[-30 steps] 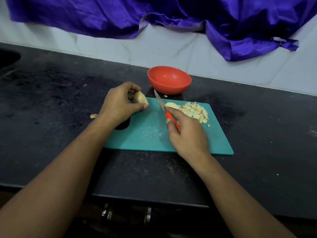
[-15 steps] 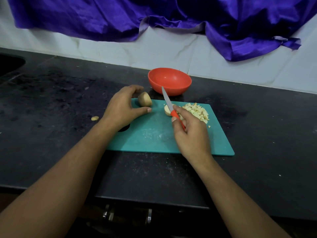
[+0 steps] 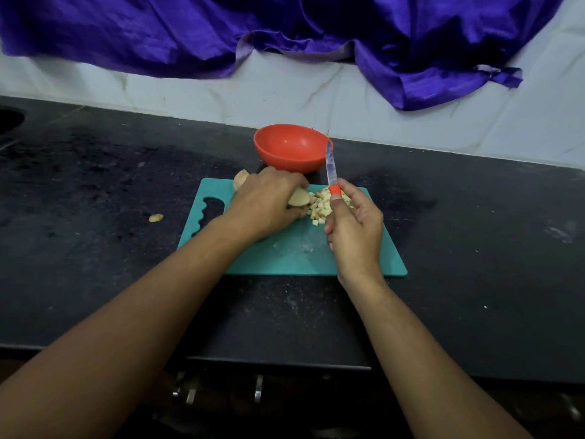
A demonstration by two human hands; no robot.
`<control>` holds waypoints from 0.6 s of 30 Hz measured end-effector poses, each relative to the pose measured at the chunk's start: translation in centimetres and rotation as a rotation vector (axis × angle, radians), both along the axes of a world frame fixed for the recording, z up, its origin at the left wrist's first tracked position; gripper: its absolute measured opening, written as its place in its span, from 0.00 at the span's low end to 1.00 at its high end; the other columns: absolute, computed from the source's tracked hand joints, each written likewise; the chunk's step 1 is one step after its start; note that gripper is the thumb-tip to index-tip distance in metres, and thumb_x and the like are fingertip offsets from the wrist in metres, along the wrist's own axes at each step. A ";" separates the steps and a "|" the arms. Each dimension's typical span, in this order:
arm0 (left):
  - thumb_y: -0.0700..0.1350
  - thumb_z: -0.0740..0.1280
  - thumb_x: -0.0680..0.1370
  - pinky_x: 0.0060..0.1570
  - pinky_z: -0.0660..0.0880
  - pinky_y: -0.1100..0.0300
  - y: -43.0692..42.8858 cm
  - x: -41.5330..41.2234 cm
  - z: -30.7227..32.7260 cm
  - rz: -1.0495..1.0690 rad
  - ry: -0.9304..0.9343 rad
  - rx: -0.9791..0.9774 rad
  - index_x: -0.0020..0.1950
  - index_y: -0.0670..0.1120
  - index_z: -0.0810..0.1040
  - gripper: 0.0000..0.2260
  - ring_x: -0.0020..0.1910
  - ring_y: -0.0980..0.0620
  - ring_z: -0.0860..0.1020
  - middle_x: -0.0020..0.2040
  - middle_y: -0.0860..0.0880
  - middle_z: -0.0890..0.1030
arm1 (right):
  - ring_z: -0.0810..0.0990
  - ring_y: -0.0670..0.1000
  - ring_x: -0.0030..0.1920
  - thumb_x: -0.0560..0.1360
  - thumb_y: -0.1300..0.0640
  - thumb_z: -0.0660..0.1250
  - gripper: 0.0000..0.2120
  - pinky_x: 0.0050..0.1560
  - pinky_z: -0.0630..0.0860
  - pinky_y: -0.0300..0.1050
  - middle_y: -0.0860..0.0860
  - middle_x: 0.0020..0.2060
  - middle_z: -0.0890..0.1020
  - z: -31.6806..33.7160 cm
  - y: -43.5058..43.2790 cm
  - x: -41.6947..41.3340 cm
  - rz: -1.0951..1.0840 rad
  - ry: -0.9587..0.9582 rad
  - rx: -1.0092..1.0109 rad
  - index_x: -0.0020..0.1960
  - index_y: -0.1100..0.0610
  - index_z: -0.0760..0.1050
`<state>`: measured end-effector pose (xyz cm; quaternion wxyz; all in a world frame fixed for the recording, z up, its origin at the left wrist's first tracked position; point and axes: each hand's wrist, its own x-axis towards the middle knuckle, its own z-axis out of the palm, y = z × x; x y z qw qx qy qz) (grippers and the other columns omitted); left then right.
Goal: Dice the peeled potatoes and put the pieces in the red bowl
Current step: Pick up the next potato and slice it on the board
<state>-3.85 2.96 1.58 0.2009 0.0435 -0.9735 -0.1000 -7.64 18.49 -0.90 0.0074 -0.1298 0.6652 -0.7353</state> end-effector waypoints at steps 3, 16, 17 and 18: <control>0.54 0.68 0.79 0.57 0.68 0.46 0.3 -0.3 -0.6 0.064 -0.013 -0.095 0.63 0.53 0.79 0.13 0.57 0.46 0.76 0.55 0.51 0.83 | 0.70 0.44 0.25 0.83 0.57 0.65 0.15 0.29 0.67 0.40 0.49 0.26 0.75 0.0 0.0 0.0 0.006 0.009 0.006 0.69 0.50 0.78; 0.57 0.64 0.81 0.55 0.72 0.46 -1.6 3.7 -0.9 0.131 0.022 0.025 0.58 0.53 0.83 0.13 0.56 0.48 0.77 0.54 0.50 0.81 | 0.71 0.44 0.26 0.84 0.58 0.64 0.15 0.28 0.68 0.40 0.51 0.28 0.75 0.2 0.0 0.7 0.068 0.066 0.096 0.68 0.46 0.78; 0.57 0.65 0.80 0.55 0.73 0.46 -1.7 3.8 -0.9 0.125 0.022 0.020 0.58 0.53 0.84 0.13 0.56 0.48 0.77 0.55 0.50 0.81 | 0.71 0.44 0.26 0.84 0.58 0.64 0.14 0.28 0.69 0.40 0.51 0.28 0.75 0.2 0.0 0.8 0.071 0.070 0.104 0.67 0.46 0.78; 0.56 0.66 0.80 0.54 0.74 0.47 -1.8 3.8 -1.0 0.099 0.028 0.043 0.58 0.52 0.84 0.12 0.56 0.48 0.77 0.55 0.50 0.81 | 0.71 0.44 0.26 0.84 0.58 0.64 0.14 0.28 0.69 0.40 0.51 0.28 0.75 0.2 0.0 0.8 0.075 0.072 0.113 0.67 0.46 0.78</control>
